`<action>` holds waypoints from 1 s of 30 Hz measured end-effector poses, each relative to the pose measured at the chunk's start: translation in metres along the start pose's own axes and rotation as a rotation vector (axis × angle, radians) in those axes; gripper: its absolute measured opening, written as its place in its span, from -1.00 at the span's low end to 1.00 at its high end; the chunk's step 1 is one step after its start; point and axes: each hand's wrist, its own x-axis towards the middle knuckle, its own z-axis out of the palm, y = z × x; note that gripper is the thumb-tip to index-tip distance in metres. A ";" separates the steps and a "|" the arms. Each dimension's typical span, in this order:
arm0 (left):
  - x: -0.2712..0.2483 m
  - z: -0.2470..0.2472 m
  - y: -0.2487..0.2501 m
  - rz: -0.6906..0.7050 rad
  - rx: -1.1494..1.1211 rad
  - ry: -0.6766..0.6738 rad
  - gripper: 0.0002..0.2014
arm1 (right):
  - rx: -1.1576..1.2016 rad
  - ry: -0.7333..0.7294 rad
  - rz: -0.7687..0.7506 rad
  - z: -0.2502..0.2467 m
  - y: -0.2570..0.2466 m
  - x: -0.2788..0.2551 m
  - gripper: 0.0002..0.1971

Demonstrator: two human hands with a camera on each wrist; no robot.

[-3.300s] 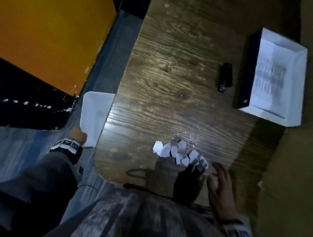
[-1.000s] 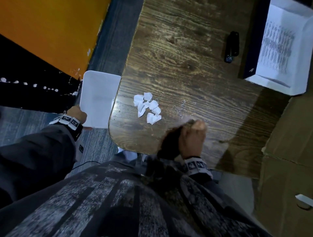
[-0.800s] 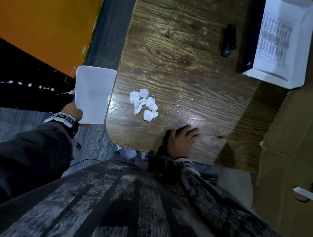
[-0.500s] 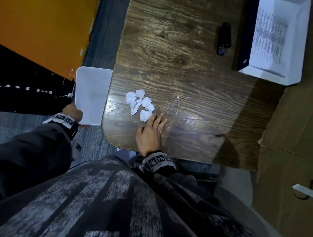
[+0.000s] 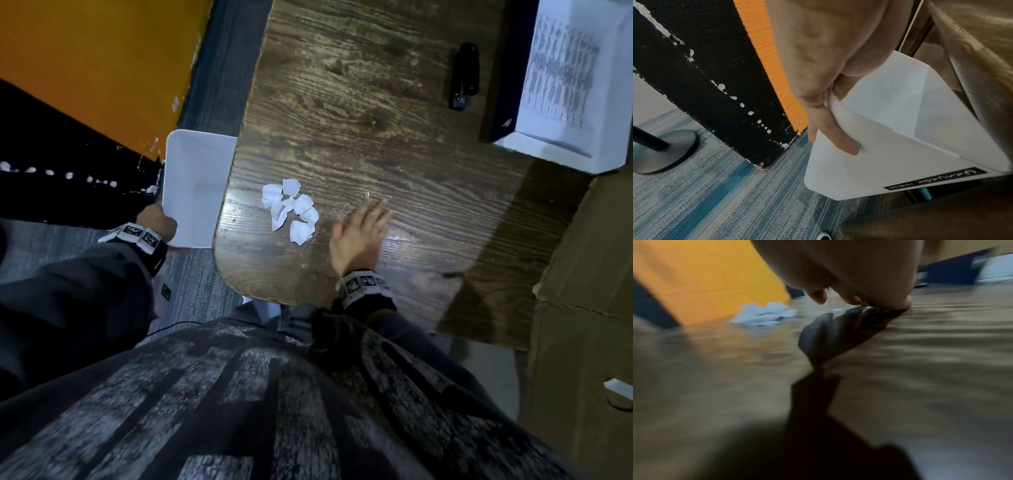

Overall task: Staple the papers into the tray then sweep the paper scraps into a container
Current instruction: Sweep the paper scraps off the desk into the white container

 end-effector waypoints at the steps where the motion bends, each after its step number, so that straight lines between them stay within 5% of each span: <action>1: 0.000 -0.001 -0.001 0.024 0.020 -0.018 -0.66 | 0.005 -0.013 -0.038 0.005 -0.010 -0.007 -0.29; 7: 0.000 -0.002 -0.005 0.060 0.085 -0.035 -0.63 | 0.088 -0.013 -0.197 0.007 -0.024 -0.022 -0.35; 11: 0.000 -0.004 -0.005 0.029 0.066 -0.021 -0.64 | 0.146 0.158 -0.048 -0.017 0.012 0.009 -0.33; 15: 0.001 -0.006 -0.008 0.076 0.075 -0.042 -0.61 | 0.090 0.027 0.106 -0.022 0.008 0.029 -0.29; 24: 0.001 -0.010 -0.006 0.104 0.073 -0.015 -0.59 | 0.085 -0.099 -0.197 0.024 -0.075 -0.030 -0.33; 27: 0.003 -0.011 -0.007 0.097 0.058 -0.026 -0.58 | 0.099 -0.121 -0.292 0.023 -0.069 -0.033 -0.34; 30: 0.004 -0.012 -0.008 0.087 0.026 -0.059 -0.60 | 0.094 0.010 -0.239 0.017 -0.043 -0.037 -0.31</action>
